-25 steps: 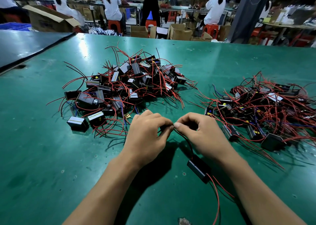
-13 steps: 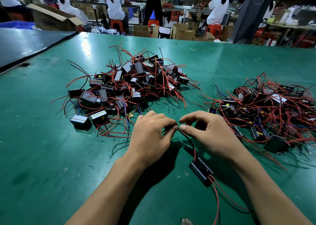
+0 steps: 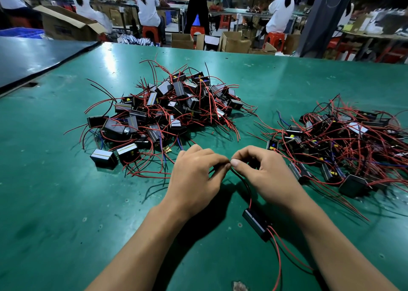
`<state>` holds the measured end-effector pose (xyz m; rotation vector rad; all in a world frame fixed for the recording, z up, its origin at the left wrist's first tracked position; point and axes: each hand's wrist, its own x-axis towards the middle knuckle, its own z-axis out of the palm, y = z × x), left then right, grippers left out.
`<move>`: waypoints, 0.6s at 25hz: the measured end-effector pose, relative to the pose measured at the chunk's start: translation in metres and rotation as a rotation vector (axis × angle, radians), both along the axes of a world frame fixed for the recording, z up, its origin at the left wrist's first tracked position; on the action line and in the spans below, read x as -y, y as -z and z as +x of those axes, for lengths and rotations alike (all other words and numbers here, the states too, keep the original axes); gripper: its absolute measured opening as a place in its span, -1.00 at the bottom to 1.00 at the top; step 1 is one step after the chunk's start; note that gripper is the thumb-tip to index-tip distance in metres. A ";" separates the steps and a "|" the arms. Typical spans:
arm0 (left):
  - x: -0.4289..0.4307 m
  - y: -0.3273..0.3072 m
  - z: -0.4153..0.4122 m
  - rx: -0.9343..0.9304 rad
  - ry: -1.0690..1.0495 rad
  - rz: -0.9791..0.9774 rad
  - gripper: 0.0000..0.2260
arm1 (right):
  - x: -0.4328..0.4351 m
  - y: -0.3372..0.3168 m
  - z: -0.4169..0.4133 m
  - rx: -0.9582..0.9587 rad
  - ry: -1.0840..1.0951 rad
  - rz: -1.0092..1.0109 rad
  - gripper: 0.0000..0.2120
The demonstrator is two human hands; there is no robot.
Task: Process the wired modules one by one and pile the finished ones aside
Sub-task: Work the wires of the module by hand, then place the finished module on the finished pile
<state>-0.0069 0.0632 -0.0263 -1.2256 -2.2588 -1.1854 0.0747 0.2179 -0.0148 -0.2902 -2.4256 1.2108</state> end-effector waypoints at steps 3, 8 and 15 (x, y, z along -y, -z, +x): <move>-0.001 -0.004 0.002 0.100 0.026 0.137 -0.82 | -0.010 -0.006 0.001 -0.054 0.089 -0.049 -0.92; 0.003 -0.005 -0.001 0.125 -0.034 0.184 -0.82 | -0.050 -0.006 0.006 -0.180 0.448 -0.100 -0.94; 0.002 0.001 0.000 0.179 -0.005 0.063 -0.93 | -0.084 -0.005 0.018 -0.345 0.738 -0.266 -0.89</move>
